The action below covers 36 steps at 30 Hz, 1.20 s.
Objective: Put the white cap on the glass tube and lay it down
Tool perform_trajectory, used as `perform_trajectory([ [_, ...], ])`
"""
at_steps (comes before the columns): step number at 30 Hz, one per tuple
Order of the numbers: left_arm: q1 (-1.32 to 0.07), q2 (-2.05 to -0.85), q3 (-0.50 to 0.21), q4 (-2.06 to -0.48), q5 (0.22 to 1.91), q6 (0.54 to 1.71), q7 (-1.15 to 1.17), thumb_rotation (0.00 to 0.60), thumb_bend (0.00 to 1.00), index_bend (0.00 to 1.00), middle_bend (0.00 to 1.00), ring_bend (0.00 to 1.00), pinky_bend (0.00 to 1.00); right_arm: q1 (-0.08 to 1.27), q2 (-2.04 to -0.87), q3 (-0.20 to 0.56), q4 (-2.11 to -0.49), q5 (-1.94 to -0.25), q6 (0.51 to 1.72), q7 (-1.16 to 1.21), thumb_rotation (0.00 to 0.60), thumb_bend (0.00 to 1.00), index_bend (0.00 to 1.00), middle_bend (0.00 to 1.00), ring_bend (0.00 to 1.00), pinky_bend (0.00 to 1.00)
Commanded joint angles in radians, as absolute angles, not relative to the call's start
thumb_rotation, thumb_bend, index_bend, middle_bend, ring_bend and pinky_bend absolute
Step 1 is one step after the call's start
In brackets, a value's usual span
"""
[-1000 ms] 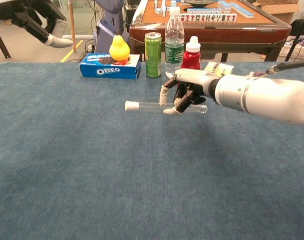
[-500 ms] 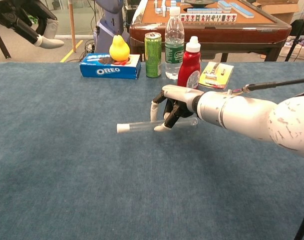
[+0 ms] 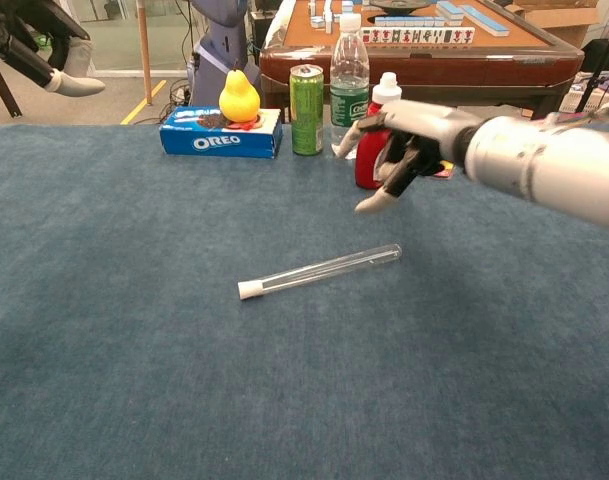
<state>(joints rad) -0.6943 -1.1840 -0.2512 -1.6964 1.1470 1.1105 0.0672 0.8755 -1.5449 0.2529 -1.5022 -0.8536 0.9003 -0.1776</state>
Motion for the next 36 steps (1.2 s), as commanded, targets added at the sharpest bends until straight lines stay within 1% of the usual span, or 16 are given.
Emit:
perform_trajectory([
  [1, -0.672, -1.179, -0.24, -1.695, 1.125, 1.124, 0.085, 0.6, 0.25, 0.03, 0.67, 0.6, 0.93, 0.762, -1.368, 0.225, -1.674, -0.941, 1.044, -0.207, 0.6, 0.3, 0.54, 1.0, 1.0, 1.0],
  [2, -0.663, -1.175, -0.233, -1.697, 1.12, 1.129, 0.094, 0.6, 0.25, 0.06, 0.66, 0.59, 0.91, 0.743, -1.332, 0.217, -1.707, -0.952, 1.063, -0.212, 0.6, 0.32, 0.58, 1.0, 1.0, 1.0],
  [4, -0.641, -1.168, -0.216, -1.697, 1.117, 1.145, 0.115, 0.6, 0.25, 0.14, 0.64, 0.58, 0.86, 0.703, -1.262, 0.201, -1.766, -0.974, 1.098, -0.218, 0.6, 0.32, 0.6, 0.99, 1.0, 1.0],
  [7, -0.594, -1.16, -0.187, -1.689, 1.111, 1.184, 0.138, 0.6, 0.25, 0.2, 0.62, 0.56, 0.79, 0.629, -1.152, 0.165, -1.846, -1.018, 1.155, -0.217, 0.6, 0.32, 0.61, 0.92, 0.97, 1.0],
  [9, -0.567, -1.153, -0.171, -1.686, 1.107, 1.204, 0.145, 0.6, 0.25, 0.24, 0.61, 0.55, 0.74, 0.59, -1.105, 0.141, -1.875, -1.045, 1.181, -0.211, 0.6, 0.32, 0.61, 0.87, 0.91, 1.0],
  [12, -0.518, -1.134, -0.14, -1.687, 1.107, 1.233, 0.151, 0.6, 0.25, 0.25, 0.59, 0.53, 0.68, 0.525, -1.045, 0.101, -1.905, -1.093, 1.222, -0.19, 0.6, 0.32, 0.61, 0.78, 0.8, 1.0],
  [13, -0.503, -1.128, -0.131, -1.688, 1.11, 1.244, 0.152, 0.6, 0.25, 0.25, 0.57, 0.52, 0.66, 0.505, -1.033, 0.088, -1.909, -1.109, 1.236, -0.185, 0.6, 0.32, 0.61, 0.74, 0.76, 0.99],
  [14, -0.482, -1.118, -0.118, -1.691, 1.115, 1.257, 0.154, 0.6, 0.25, 0.25, 0.56, 0.5, 0.65, 0.479, -1.022, 0.072, -1.911, -1.131, 1.257, -0.177, 0.6, 0.32, 0.61, 0.7, 0.71, 0.96],
  [17, -0.427, -1.101, -0.086, -1.701, 1.134, 1.302, 0.159, 0.6, 0.25, 0.24, 0.51, 0.45, 0.59, 0.41, -1.022, 0.032, -1.894, -1.192, 1.328, -0.175, 0.6, 0.32, 0.6, 0.62, 0.6, 0.86],
  [20, -0.371, -1.103, -0.058, -1.704, 1.17, 1.367, 0.165, 0.6, 0.25, 0.22, 0.45, 0.4, 0.54, 0.345, -1.045, 0.003, -1.867, -1.241, 1.402, -0.172, 0.6, 0.32, 0.55, 0.56, 0.55, 0.83],
  [23, -0.318, -1.112, -0.037, -1.711, 1.215, 1.445, 0.176, 0.6, 0.25, 0.2, 0.41, 0.37, 0.5, 0.288, -1.065, -0.012, -1.847, -1.28, 1.465, -0.142, 0.6, 0.32, 0.52, 0.55, 0.54, 0.83],
  [28, -0.24, -1.127, 0.003, -1.738, 1.297, 1.547, 0.204, 0.6, 0.25, 0.2, 0.41, 0.36, 0.47, 0.213, -1.097, -0.028, -1.808, -1.327, 1.541, -0.131, 0.6, 0.32, 0.52, 0.55, 0.54, 0.82],
  [32, -0.193, -1.146, 0.027, -1.753, 1.335, 1.59, 0.23, 0.6, 0.25, 0.2, 0.41, 0.36, 0.46, 0.179, -1.127, -0.03, -1.787, -1.354, 1.567, -0.129, 0.6, 0.32, 0.52, 0.55, 0.54, 0.82],
  [36, -0.164, -1.16, 0.037, -1.761, 1.361, 1.609, 0.244, 0.6, 0.25, 0.2, 0.4, 0.36, 0.45, 0.169, -1.124, -0.023, -1.791, -1.375, 1.562, -0.122, 0.6, 0.32, 0.52, 0.55, 0.54, 0.82],
])
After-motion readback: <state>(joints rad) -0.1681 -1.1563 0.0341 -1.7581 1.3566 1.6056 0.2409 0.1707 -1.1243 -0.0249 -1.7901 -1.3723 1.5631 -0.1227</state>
